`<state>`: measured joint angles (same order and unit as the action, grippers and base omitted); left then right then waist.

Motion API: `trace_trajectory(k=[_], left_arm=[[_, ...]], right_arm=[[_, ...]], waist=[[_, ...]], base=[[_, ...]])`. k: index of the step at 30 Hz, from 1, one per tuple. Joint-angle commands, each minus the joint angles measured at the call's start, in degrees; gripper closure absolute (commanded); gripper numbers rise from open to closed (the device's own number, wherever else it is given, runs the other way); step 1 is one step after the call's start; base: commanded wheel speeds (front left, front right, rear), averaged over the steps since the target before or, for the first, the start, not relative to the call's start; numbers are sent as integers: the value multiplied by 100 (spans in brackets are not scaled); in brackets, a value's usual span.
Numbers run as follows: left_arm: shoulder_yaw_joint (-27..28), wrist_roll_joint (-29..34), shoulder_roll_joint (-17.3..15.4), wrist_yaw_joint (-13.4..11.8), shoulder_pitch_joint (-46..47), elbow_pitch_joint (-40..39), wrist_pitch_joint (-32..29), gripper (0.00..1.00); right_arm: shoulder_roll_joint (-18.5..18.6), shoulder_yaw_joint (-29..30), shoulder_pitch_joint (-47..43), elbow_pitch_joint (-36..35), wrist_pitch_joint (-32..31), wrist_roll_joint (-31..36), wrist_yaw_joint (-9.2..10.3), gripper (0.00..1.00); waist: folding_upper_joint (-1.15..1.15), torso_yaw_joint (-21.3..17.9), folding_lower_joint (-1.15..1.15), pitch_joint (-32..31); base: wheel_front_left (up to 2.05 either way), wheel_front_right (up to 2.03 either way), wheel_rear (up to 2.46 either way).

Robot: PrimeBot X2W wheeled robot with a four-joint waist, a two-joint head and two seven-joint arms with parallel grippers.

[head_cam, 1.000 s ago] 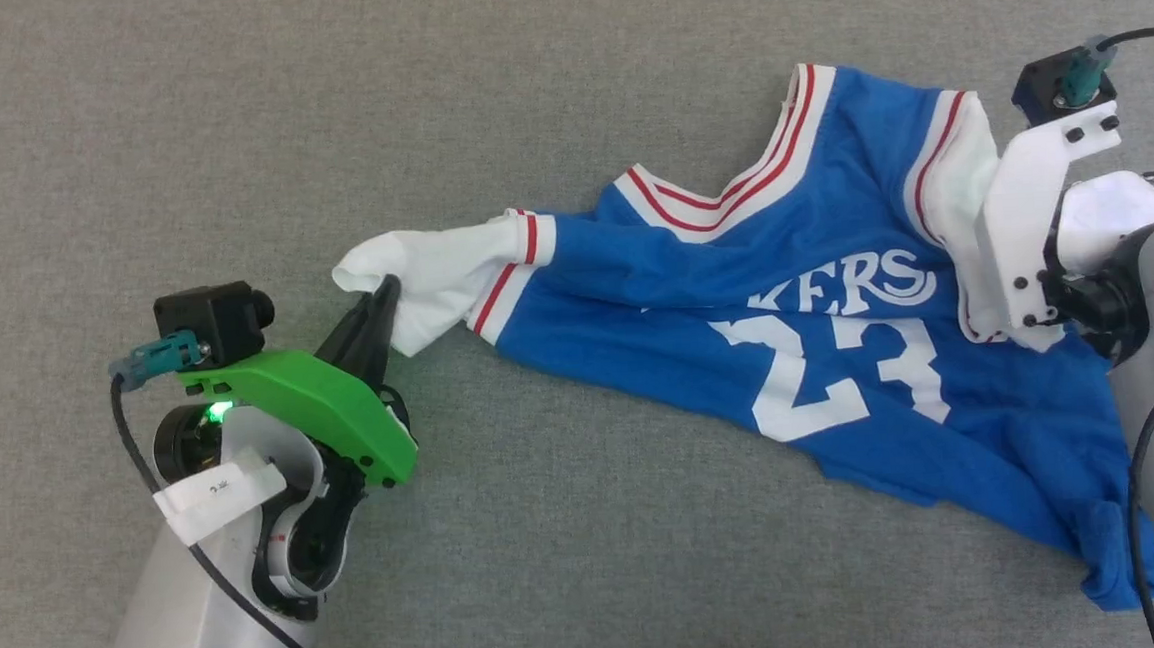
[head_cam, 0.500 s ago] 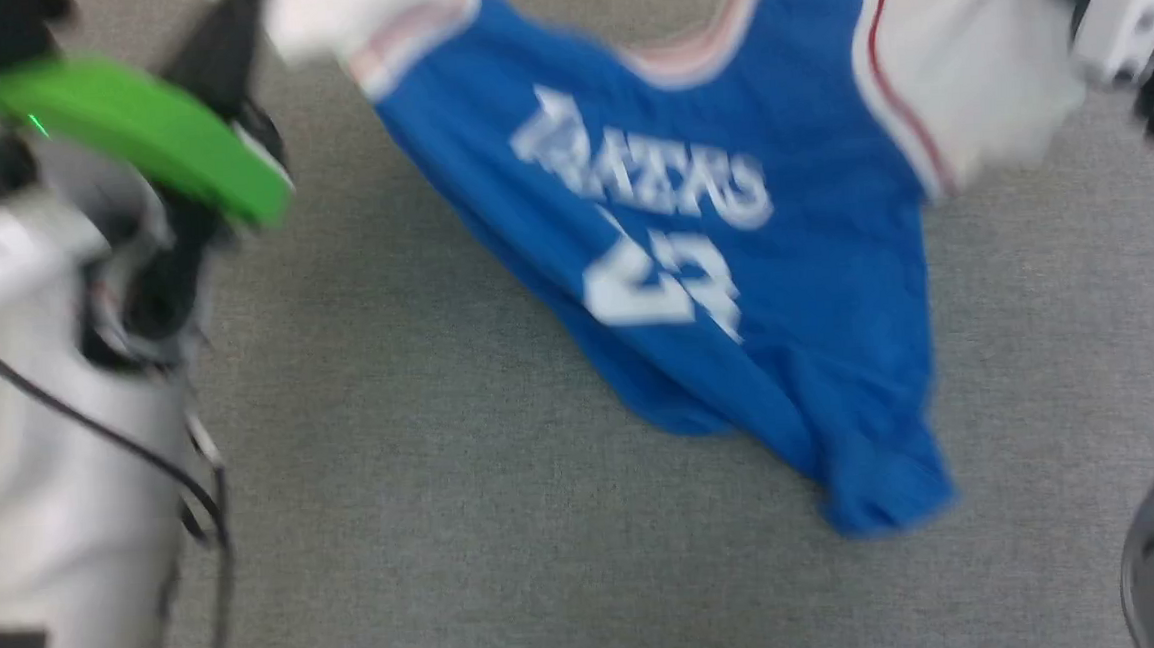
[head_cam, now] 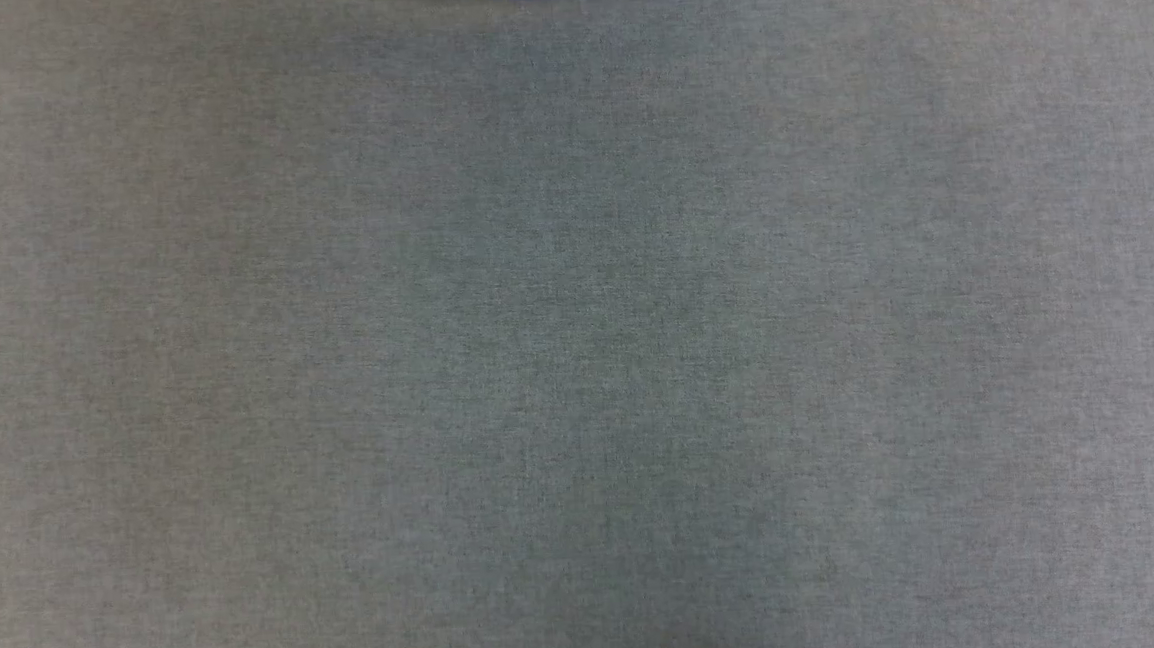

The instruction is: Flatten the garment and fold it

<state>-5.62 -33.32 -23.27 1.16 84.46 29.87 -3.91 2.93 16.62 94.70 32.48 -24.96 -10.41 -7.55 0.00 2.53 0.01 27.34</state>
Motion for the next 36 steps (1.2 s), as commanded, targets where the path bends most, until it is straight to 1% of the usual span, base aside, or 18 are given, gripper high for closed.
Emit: trace_trajectory(k=[1,5,6,8,11,12,13,16,19,22,23,25,28,31,34,36], left_arm=[[43,41,-41,-9,151,79,144,100],[94,12,-58,99,262,350,453,100],[116,-23,-48,115,252,428,483,100],[103,-61,-40,185,200,594,521,100],[73,-182,33,324,17,848,560,100],[26,-345,119,470,-278,1043,611,100],[-80,-559,224,577,-761,1160,619,100],[-162,-805,288,616,-1349,1107,670,100],[-305,-1056,306,628,-2152,895,671,100],[-380,-1398,348,630,-3083,592,753,100],[-492,-1582,452,631,-4112,293,797,100],[-481,-1714,561,612,-4767,115,844,100],[-482,-1828,679,478,-5650,-161,878,100],[-410,-1953,742,284,-6351,-441,890,100],[-355,-1956,657,16,-6996,-725,844,100],[-262,-2038,648,-183,-7384,-937,799,100]], right_arm=[[-4,-48,158,123,235,-23,6,100],[-4,-84,437,433,962,-40,6,100],[-4,-89,459,514,1056,-51,6,100],[-4,-149,464,694,1164,-100,6,100],[-4,-267,310,915,1110,-187,6,100],[-5,-398,-57,934,1016,-280,6,100],[16,-478,-655,736,892,-393,6,100],[99,-622,-1403,415,715,-668,6,100],[226,-789,-2441,-135,426,-1115,6,100],[391,-879,-3670,-853,91,-1533,6,100],[566,-897,-4972,-1671,-215,-1747,6,100],[471,-691,-5806,-2106,-443,-1974,6,100],[373,-403,-6975,-2736,-758,-2058,6,100],[238,-90,-7870,-3198,-917,-2123,6,100],[115,221,-8636,-3576,-921,-2112,6,100],[68,281,-9054,-3701,-981,-2088,6,100]], waist=[[0,-26,-1,58],[0,-26,-1,127],[0,-22,-1,139],[0,-9,-1,160],[0,29,-1,154],[0,59,-1,65],[0,109,-1,-130],[0,135,-1,-398],[0,159,-1,-741],[0,178,-1,-1119],[0,210,-1,-1451],[0,220,-1,-1647],[0,229,-1,-1867],[0,237,-1,-2022],[0,220,-1,-2139],[0,198,-1,-2207]], base=[[0,0,0],[0,0,0],[0,0,0],[0,0,0],[0,0,0],[0,0,0],[0,0,0],[0,0,0],[0,0,0],[0,0,0],[0,0,0],[0,0,0],[0,0,0],[0,0,0],[0,0,0],[0,0,0]])
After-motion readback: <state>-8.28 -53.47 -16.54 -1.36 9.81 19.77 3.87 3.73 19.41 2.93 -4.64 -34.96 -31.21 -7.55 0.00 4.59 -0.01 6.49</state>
